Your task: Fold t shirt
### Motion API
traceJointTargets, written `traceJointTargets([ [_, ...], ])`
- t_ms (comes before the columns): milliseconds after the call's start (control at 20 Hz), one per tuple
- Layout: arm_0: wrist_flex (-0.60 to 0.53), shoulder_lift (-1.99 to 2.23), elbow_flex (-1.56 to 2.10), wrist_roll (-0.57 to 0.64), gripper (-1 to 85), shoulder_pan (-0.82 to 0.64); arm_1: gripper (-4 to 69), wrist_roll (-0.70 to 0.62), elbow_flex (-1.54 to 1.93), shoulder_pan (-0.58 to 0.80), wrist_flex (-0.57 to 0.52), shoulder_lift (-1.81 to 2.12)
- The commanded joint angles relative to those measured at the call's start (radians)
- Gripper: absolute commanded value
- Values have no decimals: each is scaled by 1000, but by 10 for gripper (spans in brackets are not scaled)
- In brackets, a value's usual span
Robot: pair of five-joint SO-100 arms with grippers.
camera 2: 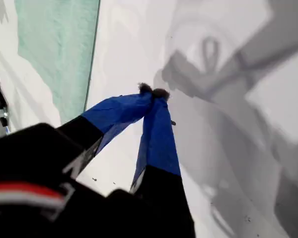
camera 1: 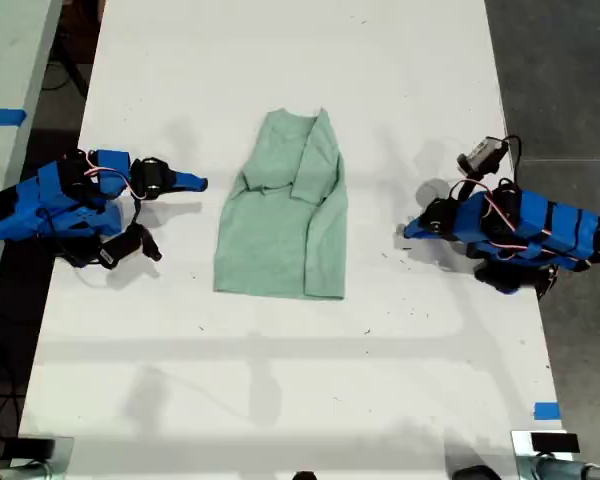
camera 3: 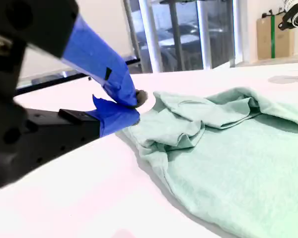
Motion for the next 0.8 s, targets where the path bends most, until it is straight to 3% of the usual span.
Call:
traceJointTargets([
  [0,0,8,3,-15,-1,2,-4,-5,43,8,15,12],
  [750,2,8,3,-15,-1,-3,-4,-2,43,6,17,12],
])
